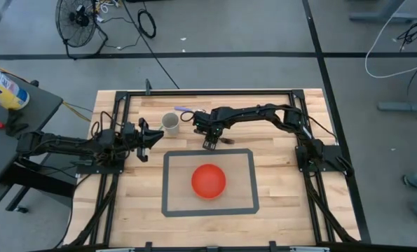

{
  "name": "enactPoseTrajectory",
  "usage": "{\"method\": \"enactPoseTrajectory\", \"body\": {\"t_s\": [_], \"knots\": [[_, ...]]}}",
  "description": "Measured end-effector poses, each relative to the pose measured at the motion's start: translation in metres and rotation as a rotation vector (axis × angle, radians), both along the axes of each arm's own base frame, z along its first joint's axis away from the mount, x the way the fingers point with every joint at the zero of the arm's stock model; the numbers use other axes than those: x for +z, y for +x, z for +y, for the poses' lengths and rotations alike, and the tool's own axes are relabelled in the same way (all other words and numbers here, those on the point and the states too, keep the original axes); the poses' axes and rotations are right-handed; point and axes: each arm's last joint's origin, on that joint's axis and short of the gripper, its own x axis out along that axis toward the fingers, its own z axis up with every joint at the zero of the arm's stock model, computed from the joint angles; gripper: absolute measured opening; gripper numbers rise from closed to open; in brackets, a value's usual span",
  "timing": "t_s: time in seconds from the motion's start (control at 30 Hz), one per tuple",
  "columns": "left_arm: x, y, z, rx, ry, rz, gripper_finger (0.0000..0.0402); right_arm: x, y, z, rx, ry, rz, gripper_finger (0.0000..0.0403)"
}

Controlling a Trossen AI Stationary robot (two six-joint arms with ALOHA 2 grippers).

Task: Pick & Place Utensil
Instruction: Put the black fork into the orange bowl on the brown table mat

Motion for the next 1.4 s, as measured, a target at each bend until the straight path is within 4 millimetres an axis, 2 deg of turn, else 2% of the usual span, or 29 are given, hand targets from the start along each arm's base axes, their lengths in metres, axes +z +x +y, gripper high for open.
{"method": "enactPoseTrajectory", "body": {"t_s": [0.17,0.57,0.73,1.1,1.4], "knots": [[0.0,0.0,0.0,0.0,0.0,0.0,0.0048,-0.001,-0.001,0.0,0.008,0.006,0.0,0.0121],[0.0,0.0,0.0,-0.001,-0.002,-0.001,0.0048,-0.003,-0.003,0.0,0.004,0.007,0.021,0.0035],[0.0,0.0,0.0,-0.001,-0.002,-0.001,0.0048,-0.003,-0.003,0.0,0.006,0.006,0.023,0.0014],[0.0,0.0,0.0,-0.003,-0.008,-0.003,0.0048,0.007,-0.012,0.003,0.001,0.02,0.062,0.0016],[0.0,0.0,0.0,-0.004,-0.008,-0.003,0.0048,0.009,-0.01,0.003,0.002,0.029,0.045,0.0017]]}}
